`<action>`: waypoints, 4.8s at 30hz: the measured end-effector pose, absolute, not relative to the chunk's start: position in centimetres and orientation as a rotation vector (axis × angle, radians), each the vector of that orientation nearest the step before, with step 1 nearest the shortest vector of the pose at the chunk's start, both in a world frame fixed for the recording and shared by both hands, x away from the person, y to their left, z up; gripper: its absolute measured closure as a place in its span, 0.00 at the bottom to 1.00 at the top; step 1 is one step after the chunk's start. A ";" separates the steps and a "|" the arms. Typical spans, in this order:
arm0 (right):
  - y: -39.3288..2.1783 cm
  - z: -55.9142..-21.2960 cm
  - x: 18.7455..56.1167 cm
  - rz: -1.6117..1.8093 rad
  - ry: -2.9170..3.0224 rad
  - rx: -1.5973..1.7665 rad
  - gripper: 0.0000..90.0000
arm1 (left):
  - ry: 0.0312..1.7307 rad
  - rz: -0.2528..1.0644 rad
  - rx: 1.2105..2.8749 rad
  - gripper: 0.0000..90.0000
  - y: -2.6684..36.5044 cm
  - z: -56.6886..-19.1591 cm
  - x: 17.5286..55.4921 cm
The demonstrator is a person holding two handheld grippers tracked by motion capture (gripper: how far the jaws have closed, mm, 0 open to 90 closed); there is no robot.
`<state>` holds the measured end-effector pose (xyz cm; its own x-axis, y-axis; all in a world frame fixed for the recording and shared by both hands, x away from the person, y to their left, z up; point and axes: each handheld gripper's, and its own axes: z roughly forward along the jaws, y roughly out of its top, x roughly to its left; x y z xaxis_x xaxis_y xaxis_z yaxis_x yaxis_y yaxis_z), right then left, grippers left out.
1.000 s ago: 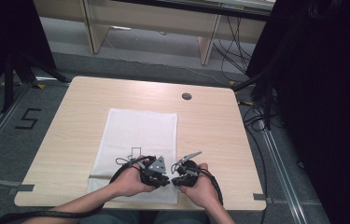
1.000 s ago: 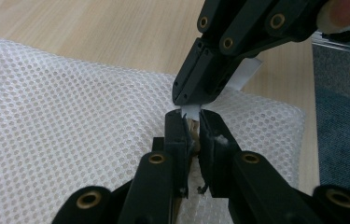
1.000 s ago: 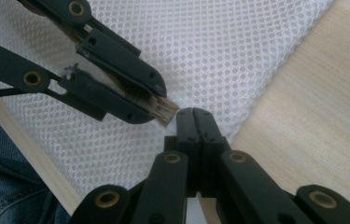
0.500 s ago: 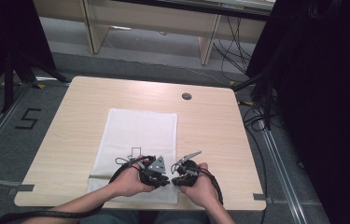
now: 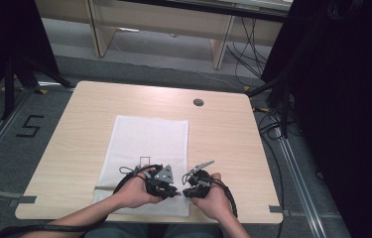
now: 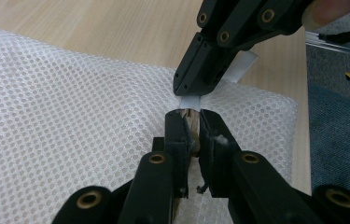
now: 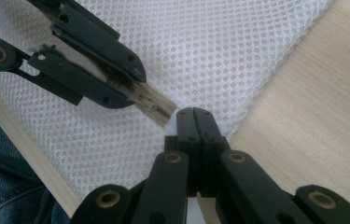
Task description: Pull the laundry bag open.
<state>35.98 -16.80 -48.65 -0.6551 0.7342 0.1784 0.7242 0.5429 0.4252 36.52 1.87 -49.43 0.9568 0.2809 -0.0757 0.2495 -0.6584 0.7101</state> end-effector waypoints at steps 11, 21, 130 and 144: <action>-17.0 -48.8 36.1 0.767 2.747 1.255 1.00 | 0.373 0.054 2.318 0.91 1.9 -49.4 36.4; -16.8 -48.7 36.0 0.744 2.744 1.298 1.00 | 0.357 0.072 2.328 0.91 2.1 -49.2 36.2; -16.9 -48.7 36.0 0.751 2.746 1.269 1.00 | 0.356 0.080 2.337 0.91 4.4 -48.3 35.7; -16.9 -48.7 36.0 0.752 2.748 1.273 1.00 | 0.363 0.082 2.326 0.91 5.0 -48.1 35.5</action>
<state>36.03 -16.87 -48.71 -0.6668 0.7237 0.1780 0.7135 0.5510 0.4328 35.50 4.99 -48.10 0.9574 0.2844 -0.0506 0.2352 -0.6659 0.7080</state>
